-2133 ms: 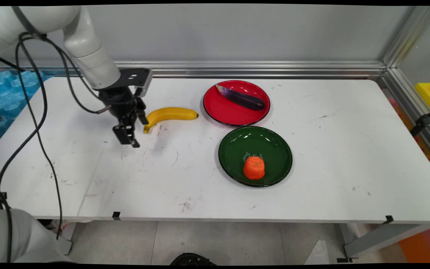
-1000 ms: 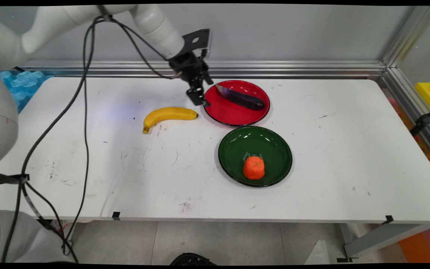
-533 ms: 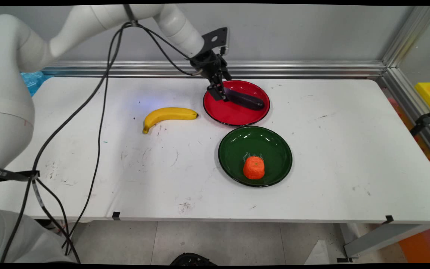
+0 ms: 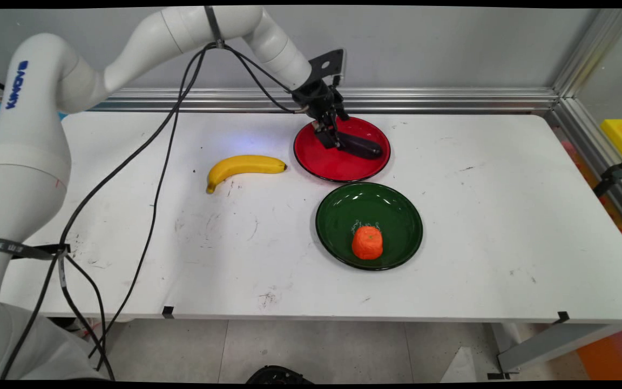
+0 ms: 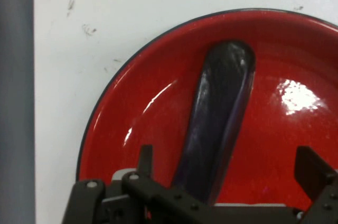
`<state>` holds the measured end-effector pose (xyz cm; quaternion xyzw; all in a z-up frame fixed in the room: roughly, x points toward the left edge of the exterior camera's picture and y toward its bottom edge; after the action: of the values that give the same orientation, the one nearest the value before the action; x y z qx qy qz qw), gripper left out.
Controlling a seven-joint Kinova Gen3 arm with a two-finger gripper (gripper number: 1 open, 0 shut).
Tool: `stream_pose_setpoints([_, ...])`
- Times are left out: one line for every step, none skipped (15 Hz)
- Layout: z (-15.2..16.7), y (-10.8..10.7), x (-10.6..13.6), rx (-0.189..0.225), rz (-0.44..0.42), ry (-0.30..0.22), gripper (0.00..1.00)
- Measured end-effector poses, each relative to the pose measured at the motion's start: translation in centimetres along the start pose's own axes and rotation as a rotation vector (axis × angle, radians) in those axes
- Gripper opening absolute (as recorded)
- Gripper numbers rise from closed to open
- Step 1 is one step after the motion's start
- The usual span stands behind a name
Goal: Pick up the eggplant from the red plate
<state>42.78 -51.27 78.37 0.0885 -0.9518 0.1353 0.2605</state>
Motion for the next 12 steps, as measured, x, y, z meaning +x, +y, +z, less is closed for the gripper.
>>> stream_pose_setpoints([0.4,-0.2,-0.1,-0.005,0.002,0.002,1.0])
stream_pose_setpoints([0.8,-0.3,-0.2,-0.009,0.004,0.004,1.0])
stream_pose_setpoints([1.2,-0.5,-0.3,-0.013,0.007,0.005,1.0])
stream_pose_setpoints([1.5,-0.7,-0.4,-0.015,0.009,0.007,1.0])
stream_pose_setpoints([1.8,-0.8,-0.5,-0.017,0.011,0.008,1.0])
stream_pose_setpoints([2.0,-0.9,-0.5,-0.019,0.013,0.01,1.0])
stream_pose_setpoints([2.2,-1.1,-0.6,-0.021,0.015,0.011,1.0])
stream_pose_setpoints([2.4,-1.2,-0.6,-0.023,0.017,0.012,1.0])
stream_pose_setpoints([2.6,-1.3,-0.7,-0.025,0.019,0.013,1.0])
stream_pose_setpoints([2.7,-1.4,-0.7,-0.026,0.021,0.014,1.0])
stream_pose_setpoints([2.8,-1.4,-0.7,-0.028,0.023,0.015,1.0])
stream_pose_setpoints([2.9,-1.5,-0.7,-0.03,0.025,0.016,0.0])
